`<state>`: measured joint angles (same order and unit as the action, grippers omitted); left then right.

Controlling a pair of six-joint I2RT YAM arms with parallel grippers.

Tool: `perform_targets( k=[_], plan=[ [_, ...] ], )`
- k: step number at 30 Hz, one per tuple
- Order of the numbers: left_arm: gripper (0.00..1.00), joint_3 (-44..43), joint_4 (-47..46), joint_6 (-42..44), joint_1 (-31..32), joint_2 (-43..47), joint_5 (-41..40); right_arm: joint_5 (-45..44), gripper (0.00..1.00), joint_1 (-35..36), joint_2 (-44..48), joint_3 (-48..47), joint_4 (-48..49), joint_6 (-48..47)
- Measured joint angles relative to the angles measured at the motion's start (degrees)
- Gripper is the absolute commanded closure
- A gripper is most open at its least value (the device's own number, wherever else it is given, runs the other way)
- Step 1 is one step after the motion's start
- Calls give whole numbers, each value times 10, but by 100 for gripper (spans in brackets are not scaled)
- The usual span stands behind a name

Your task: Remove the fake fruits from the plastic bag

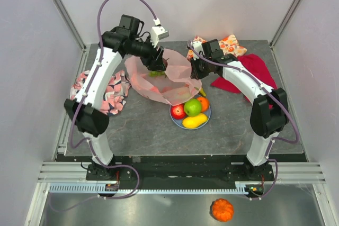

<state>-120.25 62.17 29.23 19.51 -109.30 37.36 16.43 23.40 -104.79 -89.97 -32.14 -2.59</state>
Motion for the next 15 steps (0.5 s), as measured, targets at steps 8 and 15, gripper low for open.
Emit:
perform_targets(
  k=[8, 15],
  plan=[
    [82, 127, 61, -7, 105, 115, 59, -5, 98, -8, -29, -37, 0, 3],
    [84, 315, -5, -16, 223, 130, -22, -7, 92, -19, -33, -67, 0, 0]
  ],
)
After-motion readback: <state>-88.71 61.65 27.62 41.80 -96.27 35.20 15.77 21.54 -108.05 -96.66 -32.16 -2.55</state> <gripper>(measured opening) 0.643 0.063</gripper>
